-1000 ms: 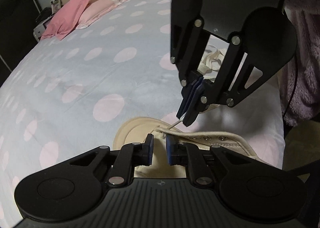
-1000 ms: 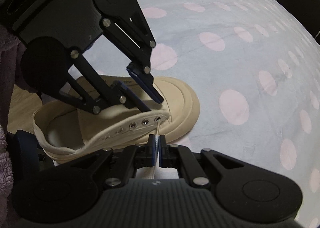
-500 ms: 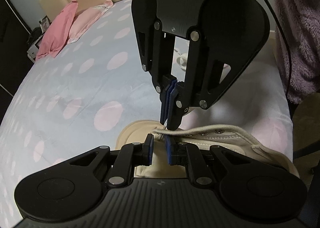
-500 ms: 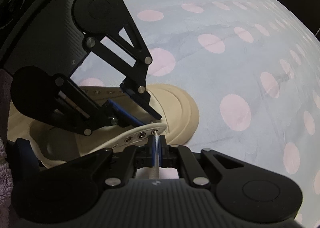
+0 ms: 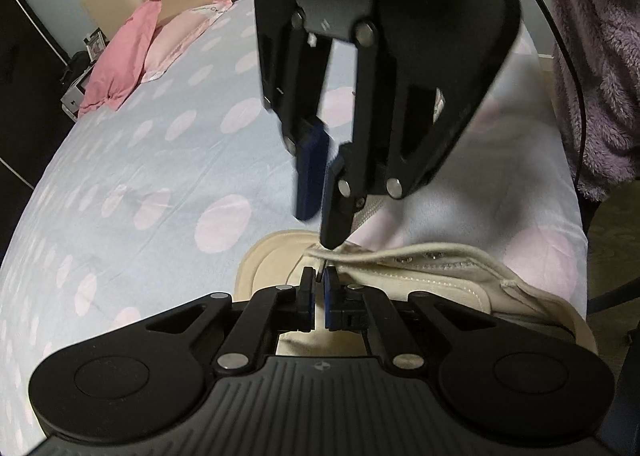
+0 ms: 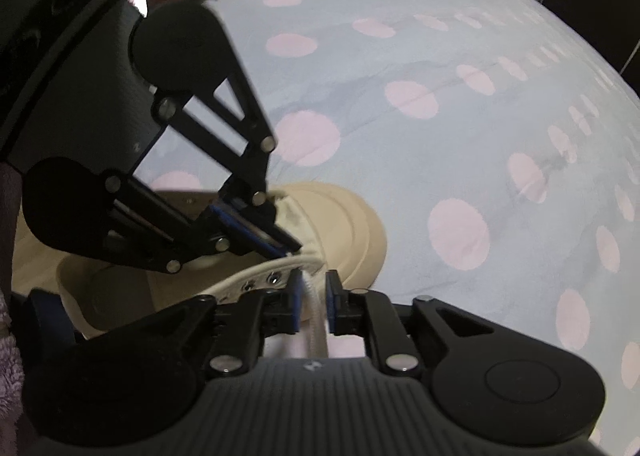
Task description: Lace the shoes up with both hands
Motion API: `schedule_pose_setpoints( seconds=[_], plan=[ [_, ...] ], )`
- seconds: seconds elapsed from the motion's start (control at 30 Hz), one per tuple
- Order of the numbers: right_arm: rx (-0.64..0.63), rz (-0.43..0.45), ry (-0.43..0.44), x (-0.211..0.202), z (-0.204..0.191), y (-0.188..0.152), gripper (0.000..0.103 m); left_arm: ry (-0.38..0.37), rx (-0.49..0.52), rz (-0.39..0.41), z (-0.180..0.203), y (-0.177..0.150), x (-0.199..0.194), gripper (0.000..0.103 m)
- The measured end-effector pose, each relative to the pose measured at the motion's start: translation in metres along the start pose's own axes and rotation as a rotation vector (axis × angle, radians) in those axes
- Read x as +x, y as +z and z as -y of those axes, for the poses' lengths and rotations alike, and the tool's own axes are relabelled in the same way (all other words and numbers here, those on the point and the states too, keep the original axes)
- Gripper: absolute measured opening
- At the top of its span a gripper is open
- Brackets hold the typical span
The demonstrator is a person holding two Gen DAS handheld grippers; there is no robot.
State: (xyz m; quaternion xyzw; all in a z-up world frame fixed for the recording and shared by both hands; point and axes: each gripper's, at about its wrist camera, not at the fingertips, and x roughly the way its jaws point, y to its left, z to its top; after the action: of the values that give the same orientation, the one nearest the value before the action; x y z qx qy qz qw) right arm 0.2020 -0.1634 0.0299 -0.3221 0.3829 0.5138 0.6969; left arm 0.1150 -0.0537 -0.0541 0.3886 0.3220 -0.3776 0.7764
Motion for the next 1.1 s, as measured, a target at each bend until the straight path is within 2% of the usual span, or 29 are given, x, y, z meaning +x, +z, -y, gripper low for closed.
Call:
schedule_pose_setpoints(
  seconds=[0.03, 0.2, 0.33, 0.5, 0.6, 0.7, 0.73, 0.77, 0.83, 0.87, 0.93, 1.03, 1.1],
  plan=[
    [0.005, 0.013, -0.004, -0.004, 0.001, 0.002, 0.025, 0.000, -0.001, 0.001, 0.000, -0.001, -0.003, 0.002],
    [-0.026, 0.052, 0.007, -0.011, -0.005, 0.012, 0.026, 0.017, -0.016, -0.002, -0.005, -0.008, -0.015, 0.001],
    [-0.075, 0.039, 0.043, -0.001, -0.014, 0.018, 0.025, 0.024, -0.028, -0.002, -0.008, -0.013, -0.021, 0.001],
    [-0.119, 0.014, 0.029, 0.009, -0.020, 0.024, 0.025, 0.037, -0.055, 0.006, -0.011, -0.015, -0.025, 0.000],
    [-0.132, -0.002, 0.028, 0.014, -0.020, 0.028, 0.016, 0.038, -0.084, 0.015, -0.016, -0.015, -0.027, 0.000],
    [-0.140, -0.023, 0.009, 0.018, -0.019, 0.029, 0.017, 0.015, -0.162, 0.032, -0.024, -0.016, -0.031, 0.001],
    [-0.144, -0.028, 0.003, 0.018, -0.019, 0.029, 0.019, -0.009, -0.206, 0.042, -0.029, -0.016, -0.033, 0.008],
    [-0.154, -0.031, -0.001, 0.017, -0.019, 0.029, 0.027, -0.025, -0.243, 0.048, -0.032, -0.016, -0.034, 0.014],
    [-0.170, -0.037, -0.009, 0.017, -0.019, 0.030, 0.030, -0.047, -0.310, 0.057, -0.037, -0.016, -0.036, 0.045],
    [-0.175, -0.041, -0.014, 0.017, -0.019, 0.030, 0.030, -0.047, -0.331, 0.057, -0.038, -0.016, -0.036, 0.049],
    [-0.189, -0.052, -0.027, 0.021, -0.019, 0.031, 0.028, -0.042, -0.361, 0.048, -0.040, -0.017, -0.034, 0.049],
    [-0.200, -0.051, -0.044, 0.024, -0.018, 0.034, 0.004, -0.057, -0.416, 0.023, -0.043, -0.019, -0.030, 0.049],
    [-0.180, -0.040, -0.041, 0.021, -0.015, 0.036, 0.004, -0.071, -0.469, -0.001, -0.046, -0.022, -0.027, 0.049]
  ],
)
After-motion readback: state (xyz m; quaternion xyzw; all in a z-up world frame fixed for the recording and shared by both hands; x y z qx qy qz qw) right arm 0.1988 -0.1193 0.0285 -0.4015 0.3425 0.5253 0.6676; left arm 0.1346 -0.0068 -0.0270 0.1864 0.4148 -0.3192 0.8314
